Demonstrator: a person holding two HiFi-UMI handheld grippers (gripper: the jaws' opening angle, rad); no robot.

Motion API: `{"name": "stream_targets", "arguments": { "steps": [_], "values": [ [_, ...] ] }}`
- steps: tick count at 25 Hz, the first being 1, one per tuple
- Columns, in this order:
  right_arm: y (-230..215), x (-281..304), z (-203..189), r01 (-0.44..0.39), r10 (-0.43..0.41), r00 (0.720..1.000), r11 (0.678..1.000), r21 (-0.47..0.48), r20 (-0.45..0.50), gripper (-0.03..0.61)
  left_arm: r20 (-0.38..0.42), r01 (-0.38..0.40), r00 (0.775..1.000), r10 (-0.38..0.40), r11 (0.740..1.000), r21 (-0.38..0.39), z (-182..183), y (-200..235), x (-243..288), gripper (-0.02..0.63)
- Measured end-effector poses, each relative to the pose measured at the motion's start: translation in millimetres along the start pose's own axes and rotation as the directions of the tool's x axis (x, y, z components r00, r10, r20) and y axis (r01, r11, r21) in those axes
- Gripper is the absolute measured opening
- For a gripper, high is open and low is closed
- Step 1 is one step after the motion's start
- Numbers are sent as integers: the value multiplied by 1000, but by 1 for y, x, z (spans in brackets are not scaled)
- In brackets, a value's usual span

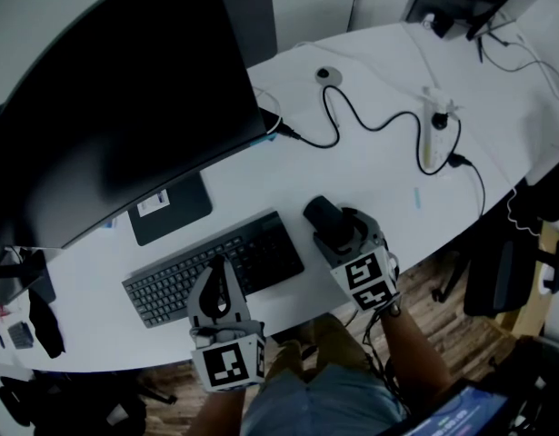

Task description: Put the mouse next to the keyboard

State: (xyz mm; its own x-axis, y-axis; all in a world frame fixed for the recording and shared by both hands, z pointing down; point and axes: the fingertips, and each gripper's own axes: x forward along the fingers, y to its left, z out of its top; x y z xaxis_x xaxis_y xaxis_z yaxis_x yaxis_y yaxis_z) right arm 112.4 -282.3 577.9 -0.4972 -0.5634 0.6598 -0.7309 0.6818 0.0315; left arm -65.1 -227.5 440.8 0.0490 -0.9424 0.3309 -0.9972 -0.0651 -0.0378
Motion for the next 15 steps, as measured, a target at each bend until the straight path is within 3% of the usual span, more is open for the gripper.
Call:
{"name": "stream_targets", "arguments": {
  "steps": [7, 15],
  "values": [
    [-1, -8, 4, 6, -6, 1000, 1000, 6, 22, 334, 16, 4, 1000, -4, 1000, 9, 7, 1, -9, 5],
    [-1, -51, 45, 62, -68, 984, 997, 43, 165, 324, 118, 15, 993, -17, 1000, 24, 39, 3, -39, 5]
  ]
}}
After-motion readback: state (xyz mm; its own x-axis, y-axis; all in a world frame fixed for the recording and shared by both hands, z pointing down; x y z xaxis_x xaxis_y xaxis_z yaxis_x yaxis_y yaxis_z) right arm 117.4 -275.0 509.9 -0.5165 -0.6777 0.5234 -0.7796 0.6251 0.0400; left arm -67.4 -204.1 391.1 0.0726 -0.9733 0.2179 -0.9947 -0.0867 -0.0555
